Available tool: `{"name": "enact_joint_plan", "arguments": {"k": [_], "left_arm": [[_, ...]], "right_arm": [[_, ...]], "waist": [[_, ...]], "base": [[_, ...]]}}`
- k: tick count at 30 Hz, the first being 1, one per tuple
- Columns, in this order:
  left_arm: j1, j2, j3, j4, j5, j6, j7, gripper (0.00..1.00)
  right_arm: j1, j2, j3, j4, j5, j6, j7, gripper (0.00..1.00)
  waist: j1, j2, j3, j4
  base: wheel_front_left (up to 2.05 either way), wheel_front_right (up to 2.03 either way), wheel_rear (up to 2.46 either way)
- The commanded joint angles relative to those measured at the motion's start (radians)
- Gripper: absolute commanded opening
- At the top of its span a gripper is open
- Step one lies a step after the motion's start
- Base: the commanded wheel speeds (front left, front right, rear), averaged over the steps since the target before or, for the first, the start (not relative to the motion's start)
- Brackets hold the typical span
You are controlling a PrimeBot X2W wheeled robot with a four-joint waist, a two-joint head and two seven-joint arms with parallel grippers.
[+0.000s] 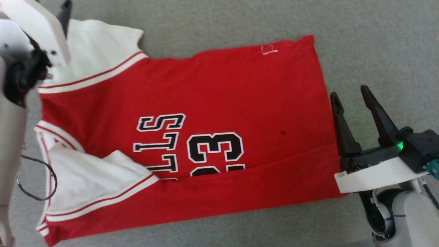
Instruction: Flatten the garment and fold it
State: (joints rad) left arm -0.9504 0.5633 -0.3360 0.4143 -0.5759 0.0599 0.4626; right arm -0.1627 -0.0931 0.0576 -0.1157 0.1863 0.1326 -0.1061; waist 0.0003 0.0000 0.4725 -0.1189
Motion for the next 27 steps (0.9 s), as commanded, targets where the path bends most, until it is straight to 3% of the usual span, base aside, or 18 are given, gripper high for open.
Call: {"name": "enact_joint_plan", "arguments": {"k": [1, 9, 14, 15, 17, 23, 27], "left_arm": [[-0.023, 0.008, 0.011, 0.013, -0.013, 0.02, 0.034, 1.0], [-0.029, 0.075, 0.033, 0.036, -0.034, 0.153, 0.296, 1.0], [0.023, 0.101, 0.058, -0.013, -0.069, 0.197, 0.373, 1.0], [0.034, 0.105, 0.062, -0.025, -0.074, 0.203, 0.383, 0.76], [0.054, 0.111, 0.062, -0.053, -0.079, 0.209, 0.396, 0.0], [0.083, 0.123, 0.06, -0.125, -0.084, 0.209, 0.399, 0.0], [0.084, 0.118, 0.056, -0.146, -0.085, 0.207, 0.394, 0.0]], "right_arm": [[-0.018, 0.004, 0.005, -0.005, 0.008, -0.002, -0.002, 1.0], [-0.034, 0.019, 0.033, 0.013, 0.026, -0.002, -0.017, 1.0], [-0.039, 0.024, 0.037, 0.027, 0.031, -0.002, -0.026, 1.0], [-0.041, 0.025, 0.037, 0.029, 0.031, -0.002, -0.025, 1.0], [-0.049, 0.019, 0.04, 0.031, 0.029, -0.002, -0.015, 1.0], [-0.175, -0.019, 0.057, 0.017, 0.001, -0.002, 0.045, 1.0], [-0.336, -0.021, 0.06, 0.06, -0.017, -0.002, 0.165, 1.0]], "waist": [[-0.0003, 0.0, 0.067, -0.058], [-0.0003, 0.0, 0.108, -0.097], [-0.0003, 0.0, 0.118, -0.106], [-0.0003, 0.0, 0.119, -0.106], [-0.0003, 0.0, 0.119, -0.104], [-0.0003, 0.0, 0.119, -0.097], [-0.0003, 0.0, 0.122, -0.085]], "base": [[0.0, 0.0, 0.0], [0.0, 0.0, 0.0], [0.0, 0.0, 0.0], [0.0, 0.0, 0.0], [0.0, 0.0, 0.0], [0.0, 0.0, 0.0], [0.0, 0.0, 0.0]]}}
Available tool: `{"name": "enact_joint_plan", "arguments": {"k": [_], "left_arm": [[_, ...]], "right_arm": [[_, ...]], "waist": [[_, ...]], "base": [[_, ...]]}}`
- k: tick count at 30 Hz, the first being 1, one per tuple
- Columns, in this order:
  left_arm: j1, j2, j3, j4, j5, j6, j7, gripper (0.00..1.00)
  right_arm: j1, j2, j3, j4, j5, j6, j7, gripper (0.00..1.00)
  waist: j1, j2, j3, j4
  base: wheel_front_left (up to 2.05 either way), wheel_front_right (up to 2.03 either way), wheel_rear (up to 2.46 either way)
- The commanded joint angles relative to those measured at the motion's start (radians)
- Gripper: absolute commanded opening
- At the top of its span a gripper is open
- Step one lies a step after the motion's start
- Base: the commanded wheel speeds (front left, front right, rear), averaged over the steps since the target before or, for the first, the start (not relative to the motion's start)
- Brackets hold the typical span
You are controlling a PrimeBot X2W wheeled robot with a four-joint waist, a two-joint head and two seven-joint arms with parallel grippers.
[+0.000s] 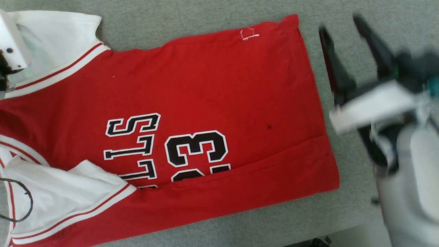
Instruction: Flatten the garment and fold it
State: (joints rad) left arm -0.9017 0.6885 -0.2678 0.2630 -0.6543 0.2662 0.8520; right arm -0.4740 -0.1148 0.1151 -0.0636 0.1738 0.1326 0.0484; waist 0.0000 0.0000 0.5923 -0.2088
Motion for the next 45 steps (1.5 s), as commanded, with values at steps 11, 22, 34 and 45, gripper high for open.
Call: {"name": "enact_joint_plan", "arguments": {"k": [11, 22, 34, 45], "left_arm": [[0.002, -0.053, -0.044, -0.007, -0.009, -0.037, -0.042, 0.0], [0.001, -0.088, -0.052, 0.034, -0.026, -0.072, -0.103, 0.0], [0.137, -0.095, 0.033, -0.02, -0.064, -0.158, -0.409, 0.0], [0.554, -0.083, 0.154, -0.228, -0.164, -0.124, -0.533, 0.0]], "right_arm": [[-0.37, -0.023, 0.057, 0.34, -0.011, -0.002, 0.576, 1.0], [-0.472, -0.041, 0.12, 0.443, 0.04, -0.002, 0.895, 0.0], [-0.331, -0.086, 0.123, 0.291, 0.113, -0.002, 0.625, 0.0], [-0.062, -0.163, 0.133, 0.224, 0.143, -0.002, 0.377, 0.0]], "waist": [[0.0, 0.0, 0.026, 0.069], [0.0, 0.0, 0.032, 0.092], [0.0, 0.0, -0.1, 0.108], [0.0, 0.0, -0.3, 0.163]], "base": [[0.0, 0.0, 0.0], [0.0, 0.0, 0.0], [0.0, 0.0, 0.0], [0.0, 0.0, 0.0]]}}
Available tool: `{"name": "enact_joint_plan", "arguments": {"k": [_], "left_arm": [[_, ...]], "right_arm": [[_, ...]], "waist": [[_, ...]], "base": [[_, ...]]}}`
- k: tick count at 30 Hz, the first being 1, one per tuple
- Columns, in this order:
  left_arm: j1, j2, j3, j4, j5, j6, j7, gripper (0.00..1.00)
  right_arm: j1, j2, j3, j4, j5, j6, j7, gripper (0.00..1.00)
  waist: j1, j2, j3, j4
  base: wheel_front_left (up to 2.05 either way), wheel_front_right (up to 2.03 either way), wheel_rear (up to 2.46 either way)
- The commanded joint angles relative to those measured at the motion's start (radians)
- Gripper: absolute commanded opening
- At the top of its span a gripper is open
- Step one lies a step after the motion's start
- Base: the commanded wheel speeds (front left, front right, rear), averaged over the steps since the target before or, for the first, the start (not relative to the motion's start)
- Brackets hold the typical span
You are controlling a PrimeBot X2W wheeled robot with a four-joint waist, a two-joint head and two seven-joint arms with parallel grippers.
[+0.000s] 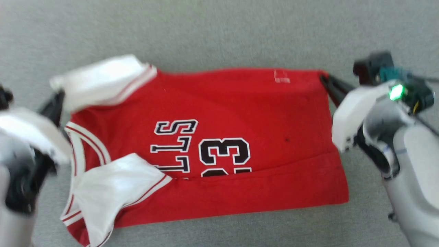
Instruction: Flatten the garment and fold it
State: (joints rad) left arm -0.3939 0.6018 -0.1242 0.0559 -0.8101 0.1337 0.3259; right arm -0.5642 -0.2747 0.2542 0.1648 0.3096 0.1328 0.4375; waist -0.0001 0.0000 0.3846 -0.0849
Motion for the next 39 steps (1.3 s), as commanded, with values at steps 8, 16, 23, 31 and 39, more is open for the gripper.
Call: {"name": "enact_joint_plan", "arguments": {"k": [8, 16, 23, 31, 39], "left_arm": [[0.324, -0.03, 0.041, -0.147, -0.064, 0.047, -0.023, 0.0], [0.488, -0.099, 0.012, -0.157, -0.101, 0.059, -0.041, 0.0], [0.516, -0.146, -0.036, -0.076, -0.104, 0.033, -0.062, 0.0], [0.47, -0.191, -0.068, 0.03, -0.08, -0.01, -0.137, 0.74], [0.449, -0.207, -0.07, 0.048, 0.024, -0.023, -0.325, 1.0]], "right_arm": [[0.19, -0.026, -0.024, -0.008, 0.02, -0.002, 0.002, 0.0], [0.321, -0.04, -0.051, -0.016, 0.022, -0.002, 0.091, 0.0], [0.379, -0.024, -0.036, -0.004, -0.003, -0.002, 0.114, 0.0], [0.396, 0.02, -0.045, 0.044, -0.018, -0.002, 0.075, 0.89], [0.464, 0.099, -0.141, -0.004, -0.019, -0.002, -0.014, 1.0]], "waist": [[0.0001, 0.0, -0.167, 0.071], [0.0001, 0.0, -0.177, 0.082], [0.0001, 0.0, -0.169, 0.085], [0.0001, 0.0, -0.182, 0.089], [0.0001, 0.0, -0.234, 0.101]], "base": [[0.0, 0.0, 0.0], [0.0, 0.0, 0.0], [0.0, 0.0, 0.0], [0.0, 0.0, 0.0], [0.0, 0.0, 0.0]]}}
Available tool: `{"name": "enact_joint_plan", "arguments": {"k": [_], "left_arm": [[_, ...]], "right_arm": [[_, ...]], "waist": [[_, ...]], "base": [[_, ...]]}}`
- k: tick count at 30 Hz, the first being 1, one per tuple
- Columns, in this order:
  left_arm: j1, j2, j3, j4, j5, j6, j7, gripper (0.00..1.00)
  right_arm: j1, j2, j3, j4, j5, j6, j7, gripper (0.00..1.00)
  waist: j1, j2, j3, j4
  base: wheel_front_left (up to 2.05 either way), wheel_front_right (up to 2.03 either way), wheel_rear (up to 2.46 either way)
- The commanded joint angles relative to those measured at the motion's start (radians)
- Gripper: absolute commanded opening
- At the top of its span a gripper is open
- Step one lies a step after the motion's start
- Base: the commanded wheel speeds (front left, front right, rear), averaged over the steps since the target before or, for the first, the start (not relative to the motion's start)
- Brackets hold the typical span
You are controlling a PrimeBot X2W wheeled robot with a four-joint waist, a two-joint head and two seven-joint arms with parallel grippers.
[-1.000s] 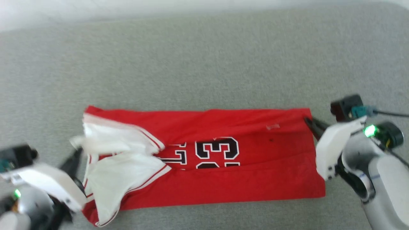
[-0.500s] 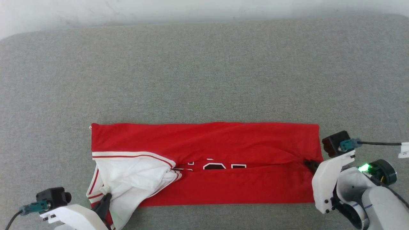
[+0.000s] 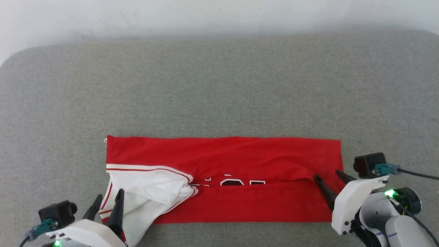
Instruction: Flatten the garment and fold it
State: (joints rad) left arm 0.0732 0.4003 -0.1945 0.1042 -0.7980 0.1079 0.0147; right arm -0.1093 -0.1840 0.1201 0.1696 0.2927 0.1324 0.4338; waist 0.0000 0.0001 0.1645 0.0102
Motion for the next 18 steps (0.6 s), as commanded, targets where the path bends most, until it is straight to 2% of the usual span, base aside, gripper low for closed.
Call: {"name": "enact_joint_plan", "arguments": {"k": [1, 5, 8, 11, 13, 18], "left_arm": [[-0.02, -0.008, -0.003, -0.002, 0.033, 0.004, -0.045, 1.0], [-0.039, -0.03, -0.008, -0.003, 0.108, 0.009, -0.188, 1.0], [-0.065, -0.035, -0.015, 0.001, 0.183, 0.017, -0.25, 1.0], [-0.098, -0.049, -0.011, -0.009, 0.257, 0.02, -0.272, 1.0], [-0.121, -0.065, 0.002, -0.03, 0.306, 0.017, -0.275, 1.0], [-0.146, -0.122, 0.055, -0.079, 0.421, -0.003, -0.276, 1.0]], "right_arm": [[0.021, 0.023, -0.022, -0.022, -0.005, -0.002, -0.03, 1.0], [0.069, 0.082, -0.102, -0.074, -0.036, -0.002, -0.105, 1.0], [0.096, 0.118, -0.172, -0.107, -0.068, -0.002, -0.161, 1.0], [0.108, 0.132, -0.223, -0.123, -0.077, -0.002, -0.202, 1.0], [0.107, 0.133, -0.242, -0.116, -0.044, -0.002, -0.231, 1.0], [0.069, 0.133, -0.292, -0.058, -0.001, -0.002, -0.28, 1.0]], "waist": [[0.0, -0.0001, -0.019, 0.008], [0.0, -0.0001, -0.042, 0.022], [0.0, -0.0001, -0.053, 0.031], [0.0, -0.0001, -0.064, 0.038], [0.0, -0.0001, -0.067, 0.043], [0.0, -0.0001, -0.071, 0.047]], "base": [[0.0, 0.0, 0.0], [0.0, 0.0, 0.0], [0.0, 0.0, 0.0], [0.0, 0.0, 0.0], [0.0, 0.0, 0.0], [0.0, 0.0, 0.0]]}}
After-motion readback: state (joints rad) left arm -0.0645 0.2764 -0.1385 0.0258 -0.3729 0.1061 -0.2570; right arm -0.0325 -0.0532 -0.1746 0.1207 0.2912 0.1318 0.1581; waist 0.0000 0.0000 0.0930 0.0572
